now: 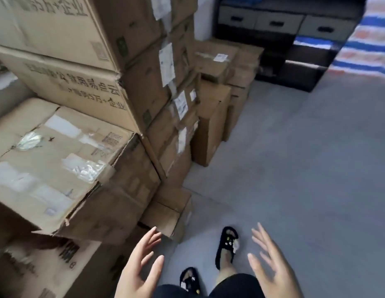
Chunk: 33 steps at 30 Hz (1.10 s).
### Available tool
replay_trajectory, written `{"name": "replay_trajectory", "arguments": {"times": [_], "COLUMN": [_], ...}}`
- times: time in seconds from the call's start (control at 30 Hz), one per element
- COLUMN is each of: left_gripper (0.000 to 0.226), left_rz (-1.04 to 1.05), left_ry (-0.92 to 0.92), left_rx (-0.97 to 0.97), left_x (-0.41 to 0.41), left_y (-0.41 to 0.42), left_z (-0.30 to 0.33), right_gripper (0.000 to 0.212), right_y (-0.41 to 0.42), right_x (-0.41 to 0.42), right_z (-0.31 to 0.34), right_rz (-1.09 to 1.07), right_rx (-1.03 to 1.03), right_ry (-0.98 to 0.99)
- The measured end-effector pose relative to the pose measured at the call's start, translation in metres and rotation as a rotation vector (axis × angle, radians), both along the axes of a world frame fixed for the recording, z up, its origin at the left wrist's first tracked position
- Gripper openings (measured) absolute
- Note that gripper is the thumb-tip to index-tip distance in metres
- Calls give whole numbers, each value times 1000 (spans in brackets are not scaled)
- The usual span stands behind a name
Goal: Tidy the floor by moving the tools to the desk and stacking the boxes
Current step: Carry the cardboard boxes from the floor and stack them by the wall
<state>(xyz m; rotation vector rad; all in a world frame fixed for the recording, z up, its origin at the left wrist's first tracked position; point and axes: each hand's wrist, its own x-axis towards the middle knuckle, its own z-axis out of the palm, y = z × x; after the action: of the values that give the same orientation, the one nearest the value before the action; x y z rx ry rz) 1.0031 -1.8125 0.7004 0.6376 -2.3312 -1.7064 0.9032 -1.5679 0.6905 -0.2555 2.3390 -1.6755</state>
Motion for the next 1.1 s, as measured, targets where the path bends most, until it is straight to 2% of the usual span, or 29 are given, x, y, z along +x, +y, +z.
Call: {"name": "replay_trajectory", "arguments": {"times": [0.07, 0.17, 0.27, 0.43, 0.5, 0.6, 0.8, 1.1], "left_gripper": [51, 51, 61, 51, 51, 47, 47, 44], "left_rz": [-101, -249, -395, -627, -710, -799, -962, -1196], "left_ry": [-3, -17, -18, -32, -38, -23, 55, 94], "left_rx": [12, 54, 71, 66, 75, 88, 74, 55], "left_x": [-1, -8, -17, -22, -20, -14, -10, -38], "left_y": [9, 31, 64, 132, 172, 247, 383, 530], "left_z": [-3, -1, 0, -4, -7, -9, -4, 2], "right_gripper": [67, 63, 64, 65, 64, 75, 63, 59], "right_y": [20, 51, 83, 143, 178, 241, 349, 448], "right_x": [27, 64, 100, 140, 157, 186, 229, 251], "right_z": [1, 5, 3, 2, 2, 1, 5, 8], "right_rz": [-123, -302, -485, -672, -728, -821, -1037, -1343], "right_rx": [5, 7, 16, 8, 17, 42, -11, -131], "right_ry": [-10, -26, -21, -30, -31, -47, -34, -73]}}
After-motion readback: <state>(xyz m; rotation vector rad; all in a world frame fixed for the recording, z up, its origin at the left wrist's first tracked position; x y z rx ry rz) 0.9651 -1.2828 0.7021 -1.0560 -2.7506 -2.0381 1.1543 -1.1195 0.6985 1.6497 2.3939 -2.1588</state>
